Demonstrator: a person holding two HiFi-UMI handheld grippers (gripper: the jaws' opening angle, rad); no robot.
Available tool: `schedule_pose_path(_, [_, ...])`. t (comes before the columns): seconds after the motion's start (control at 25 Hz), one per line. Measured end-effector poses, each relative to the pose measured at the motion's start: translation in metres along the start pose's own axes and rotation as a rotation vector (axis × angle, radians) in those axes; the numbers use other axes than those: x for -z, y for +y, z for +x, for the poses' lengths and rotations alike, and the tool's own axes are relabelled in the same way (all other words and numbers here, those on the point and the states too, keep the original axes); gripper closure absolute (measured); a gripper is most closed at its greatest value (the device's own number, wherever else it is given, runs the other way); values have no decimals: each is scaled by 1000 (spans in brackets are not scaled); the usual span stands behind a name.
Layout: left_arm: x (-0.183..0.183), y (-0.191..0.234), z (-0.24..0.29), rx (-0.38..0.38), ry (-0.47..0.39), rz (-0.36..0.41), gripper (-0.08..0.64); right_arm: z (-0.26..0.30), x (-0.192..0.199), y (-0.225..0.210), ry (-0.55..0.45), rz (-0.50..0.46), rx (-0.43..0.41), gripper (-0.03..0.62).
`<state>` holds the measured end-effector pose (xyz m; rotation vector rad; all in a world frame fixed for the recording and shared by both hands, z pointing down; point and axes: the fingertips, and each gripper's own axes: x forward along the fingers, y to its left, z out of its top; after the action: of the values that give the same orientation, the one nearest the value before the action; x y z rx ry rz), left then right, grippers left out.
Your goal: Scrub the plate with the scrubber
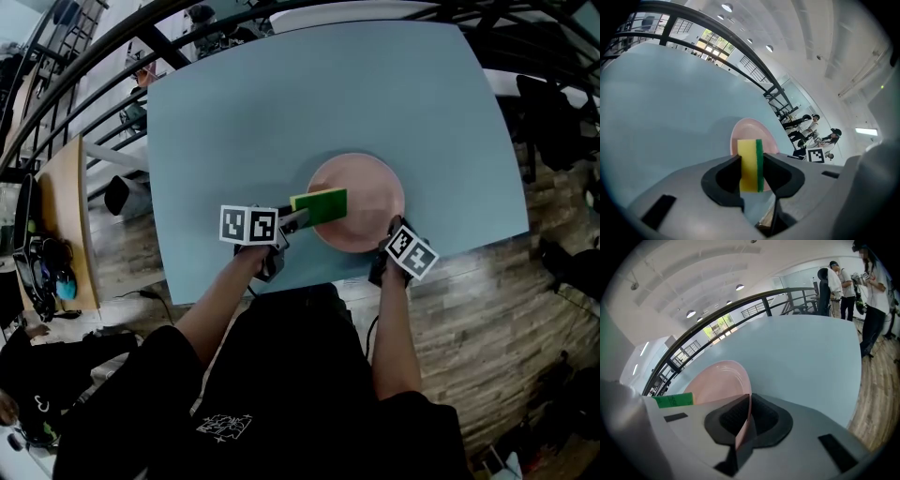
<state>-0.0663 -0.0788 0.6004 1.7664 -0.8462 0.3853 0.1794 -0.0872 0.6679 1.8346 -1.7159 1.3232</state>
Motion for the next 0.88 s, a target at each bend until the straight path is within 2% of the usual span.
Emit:
schedule_pose_path(0.56, [14, -37, 41, 60, 59, 37, 428, 0, 1, 1, 3, -4, -3, 574])
schedule_pose_path(0.88, [11, -53, 56, 102, 36, 30, 428, -1, -3, 0, -8, -34, -35, 572])
